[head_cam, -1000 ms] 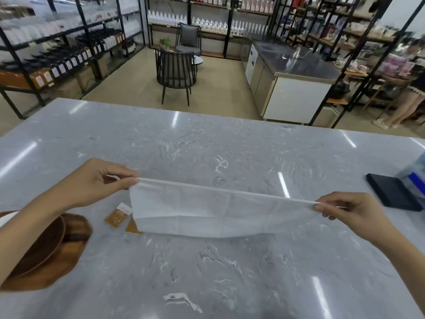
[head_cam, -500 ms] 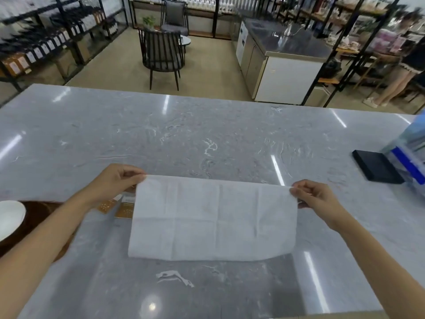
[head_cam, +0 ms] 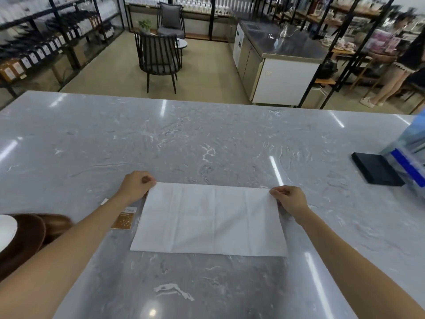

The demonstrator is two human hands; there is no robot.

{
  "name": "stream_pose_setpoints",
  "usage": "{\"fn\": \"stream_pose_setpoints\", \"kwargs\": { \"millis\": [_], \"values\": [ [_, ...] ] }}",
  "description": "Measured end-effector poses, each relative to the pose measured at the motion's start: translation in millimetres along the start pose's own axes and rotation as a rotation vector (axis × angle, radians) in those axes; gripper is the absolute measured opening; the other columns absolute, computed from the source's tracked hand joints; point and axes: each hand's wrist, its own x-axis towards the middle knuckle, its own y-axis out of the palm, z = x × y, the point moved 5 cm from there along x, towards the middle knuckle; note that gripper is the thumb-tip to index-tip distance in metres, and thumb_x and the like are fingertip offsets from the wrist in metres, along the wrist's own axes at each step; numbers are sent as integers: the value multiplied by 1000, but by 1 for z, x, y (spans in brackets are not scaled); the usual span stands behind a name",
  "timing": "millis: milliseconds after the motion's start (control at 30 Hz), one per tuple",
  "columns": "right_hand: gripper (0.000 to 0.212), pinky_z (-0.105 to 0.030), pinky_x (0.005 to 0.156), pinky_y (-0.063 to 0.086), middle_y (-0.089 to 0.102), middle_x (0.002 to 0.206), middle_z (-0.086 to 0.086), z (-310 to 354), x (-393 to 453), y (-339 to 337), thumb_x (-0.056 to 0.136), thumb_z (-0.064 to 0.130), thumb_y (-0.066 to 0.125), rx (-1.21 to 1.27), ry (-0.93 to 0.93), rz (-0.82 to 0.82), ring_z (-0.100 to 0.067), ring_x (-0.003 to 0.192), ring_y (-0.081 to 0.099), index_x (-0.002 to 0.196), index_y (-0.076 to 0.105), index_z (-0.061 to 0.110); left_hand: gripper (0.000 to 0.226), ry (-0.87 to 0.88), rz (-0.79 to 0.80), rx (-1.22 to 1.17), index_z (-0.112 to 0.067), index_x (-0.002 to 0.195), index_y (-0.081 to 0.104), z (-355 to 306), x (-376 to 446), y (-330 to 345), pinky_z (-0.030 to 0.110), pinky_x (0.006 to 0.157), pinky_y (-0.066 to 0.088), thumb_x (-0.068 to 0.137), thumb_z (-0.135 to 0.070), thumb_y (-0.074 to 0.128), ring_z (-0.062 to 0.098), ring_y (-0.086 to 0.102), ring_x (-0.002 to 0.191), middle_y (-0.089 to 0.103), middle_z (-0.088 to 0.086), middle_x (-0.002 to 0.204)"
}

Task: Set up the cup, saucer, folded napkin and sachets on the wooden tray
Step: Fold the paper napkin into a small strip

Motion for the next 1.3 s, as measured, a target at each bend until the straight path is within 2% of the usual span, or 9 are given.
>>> {"fn": "stream_pose_setpoints", "kwargs": {
  "millis": [133, 367, 533, 800, 933, 1033, 1100, 1200, 1300],
  "values": [
    [13, -35, 85, 59, 77, 79, 4, 0, 2, 5, 86, 25, 80, -20, 40, -15, -23, 83, 73, 75, 76, 30, 8, -16, -8, 34, -8, 86, 77, -3, 5, 0, 36, 84, 50, 90, -13, 71, 26, 68, 89, 77, 9, 89],
    [12, -34, 83, 58, 77, 80, 5, 4, -2, 10, 84, 28, 81, -4, 73, -59, -22, 84, 72, 73, 76, 32, 12, -20, -14, 90, -20, 79, 71, -5, 5, -2, 29, 73, 44, 88, -13, 71, 21, 65, 80, 68, -3, 74],
    [6, -37, 85, 60, 76, 82, 9, 5, -2, 13, 81, 34, 82, -45, 102, -68, -19, 86, 71, 79, 78, 30, 7, -29, 6, 125, -11, 87, 75, -8, 8, -4, 29, 75, 45, 90, -10, 68, 23, 65, 83, 73, 5, 84],
    [17, -39, 79, 61, 73, 80, 9, 7, -3, 17, 79, 43, 80, -117, 124, -118, -22, 84, 71, 81, 74, 28, 12, -52, -42, 229, -11, 97, 74, -14, 5, -6, 39, 81, 57, 92, -13, 63, 30, 68, 92, 76, 10, 98],
    [30, -39, 82, 56, 68, 112, -4, 25, -16, 28, 92, 40, 66, -416, 36, -173, -28, 98, 67, 116, 66, 21, 26, -28, -108, 395, -13, 118, 66, -23, -2, -3, 42, 80, 54, 93, -16, 61, 32, 59, 113, 67, 10, 118],
    [36, -45, 90, 52, 59, 132, -12, 54, -44, 61, 99, 29, 59, -527, -229, -191, -34, 120, 57, 132, 61, 14, 30, 170, -127, 391, -11, 121, 67, -50, -20, 18, 43, 92, 51, 93, -17, 60, 31, 51, 124, 62, 9, 126],
    [39, -45, 99, 49, 57, 142, -14, 75, -74, 99, 101, 28, 55, -554, -406, -108, -36, 128, 54, 136, 61, 10, 34, 301, -67, 319, -9, 126, 66, -71, -43, 45, 43, 104, 47, 96, -20, 56, 30, 48, 134, 61, 8, 134],
    [49, -47, 114, 40, 44, 159, -16, 93, -119, 161, 105, 30, 46, -589, -567, 54, -35, 145, 41, 148, 50, 8, 49, 325, 101, 330, -13, 149, 46, -83, -74, 92, 40, 123, 25, 104, -31, 40, 22, 22, 154, 38, 2, 161],
    [53, -44, 126, 21, 24, 169, -10, 94, -140, 200, 108, 28, 33, -626, -561, 159, -28, 158, 19, 158, 34, 10, 56, 286, 194, 414, -19, 160, 20, -74, -88, 117, 38, 127, 7, 106, -29, 29, 17, -1, 157, 11, -4, 170]
  ]
}}
